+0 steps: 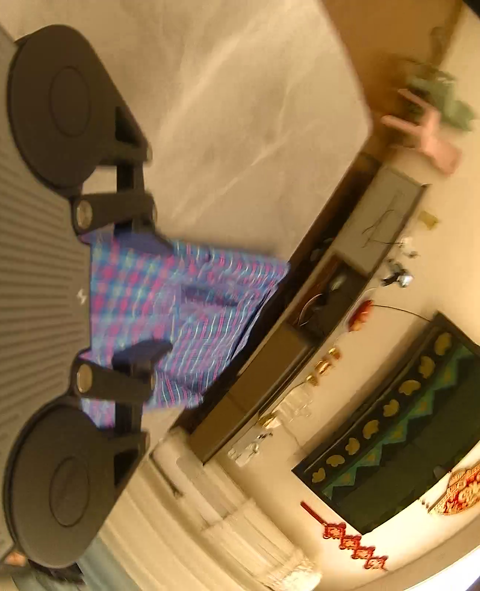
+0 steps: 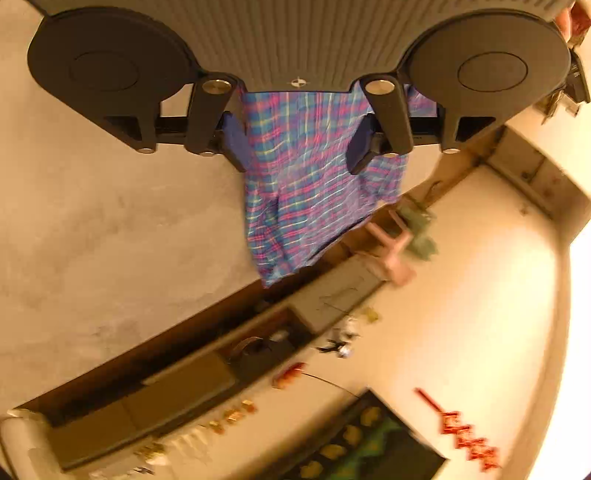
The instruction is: Fold clothes
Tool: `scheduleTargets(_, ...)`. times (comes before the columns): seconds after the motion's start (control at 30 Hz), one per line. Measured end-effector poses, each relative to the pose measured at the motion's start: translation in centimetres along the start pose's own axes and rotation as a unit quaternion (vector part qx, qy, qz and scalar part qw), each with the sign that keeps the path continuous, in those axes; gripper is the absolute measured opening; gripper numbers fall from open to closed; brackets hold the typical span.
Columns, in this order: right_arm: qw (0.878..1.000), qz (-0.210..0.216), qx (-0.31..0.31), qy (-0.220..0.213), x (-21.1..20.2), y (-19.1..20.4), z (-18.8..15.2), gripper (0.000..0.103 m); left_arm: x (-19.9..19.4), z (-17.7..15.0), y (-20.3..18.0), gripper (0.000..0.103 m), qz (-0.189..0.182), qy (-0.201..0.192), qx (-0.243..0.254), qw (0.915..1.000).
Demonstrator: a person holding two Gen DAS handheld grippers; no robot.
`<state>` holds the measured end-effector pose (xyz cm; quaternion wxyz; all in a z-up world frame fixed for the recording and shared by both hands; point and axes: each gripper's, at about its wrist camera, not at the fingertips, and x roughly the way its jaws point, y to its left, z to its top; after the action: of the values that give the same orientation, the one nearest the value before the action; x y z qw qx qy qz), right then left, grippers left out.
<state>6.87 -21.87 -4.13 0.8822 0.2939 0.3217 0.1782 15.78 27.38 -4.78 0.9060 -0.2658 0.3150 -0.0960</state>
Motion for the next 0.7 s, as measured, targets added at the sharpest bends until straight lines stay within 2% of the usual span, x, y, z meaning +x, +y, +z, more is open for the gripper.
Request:
scheduleTargets(0.07, 0.997, 0.015, -0.066, 0.028, -0.8, 1.8, -1.1, 0.066, 0.5, -1.3, -1.6, 0.054, -0.012, 0.03, 0.059, 0.9977)
scheduleTargets(0.13, 0.986, 0.037, -0.147, 0.069, -1.1, 4.1, -3.1, 0.066, 0.9, -3.3, -2.3, 0.054, 0.033, 0.047, 0.114, 0.9918)
scheduleTargets(0.2, 0.971, 0.025, -0.218, 0.098, -0.7, 5.9, -5.5, 0.066, 1.2, -5.4, -2.8, 0.054, 0.087, 0.062, 0.166, 0.9803)
scheduleTargets(0.23, 0.964, 0.015, -0.245, 0.101, -0.7, 6.2, -6.2, 0.066, 1.2, -5.8, -2.6, 0.054, 0.1, 0.069, 0.171, 0.9777)
scheduleTargets(0.33, 0.939, -0.013, -0.326, 0.104, -0.9, 6.9, -8.1, 0.066, -0.2, -6.3, -2.1, 0.057, 0.094, 0.071, 0.168, 0.9786)
scheduleTargets(0.43, 0.907, -0.041, -0.405, 0.105, -1.0, 7.7, -9.9, 0.085, -1.1, -7.0, -1.7, 0.081, 0.079, 0.08, 0.18, 0.9772)
scheduleTargets(0.47, 0.895, -0.05, -0.43, 0.106, -1.1, 7.9, -10.5, 0.086, -0.5, -7.4, -1.8, 0.086, 0.075, 0.09, 0.188, 0.9752)
scheduleTargets(0.5, 0.882, -0.057, -0.457, 0.102, -0.8, 8.4, -11.2, 0.086, 0.1, -7.9, -1.8, 0.086, 0.071, 0.1, 0.196, 0.973)
scheduleTargets(0.53, 0.874, -0.066, -0.471, 0.099, -0.5, 8.6, -11.6, 0.084, 0.7, -8.3, -1.9, 0.085, 0.072, 0.107, 0.204, 0.9704)
scheduleTargets(0.57, 0.871, -0.071, -0.476, 0.098, -0.2, 8.8, -11.9, 0.079, 1.3, -8.8, -2.1, 0.079, 0.073, 0.108, 0.217, 0.9675)
scheduleTargets(0.6, 0.871, -0.073, -0.475, 0.105, 0.5, 8.9, -12.0, 0.072, 2.0, -9.2, -2.3, 0.059, 0.074, 0.107, 0.23, 0.9643)
scheduleTargets(0.63, 0.871, -0.075, -0.473, 0.113, 1.3, 8.9, -12.0, 0.051, 2.7, -9.5, -2.4, 0.039, 0.076, 0.109, 0.246, 0.9602)
scheduleTargets(0.67, 0.87, -0.077, -0.472, 0.121, 1.8, 8.9, -11.9, 0.04, 3.0, -9.6, -2.4, 0.007, 0.081, 0.111, 0.254, 0.9575)
scheduleTargets(0.7, 0.869, -0.08, -0.471, 0.128, 2.1, 8.8, -11.6, 0.034, 2.9, -9.4, -2.2, 0.004, 0.084, 0.109, 0.254, 0.9574)
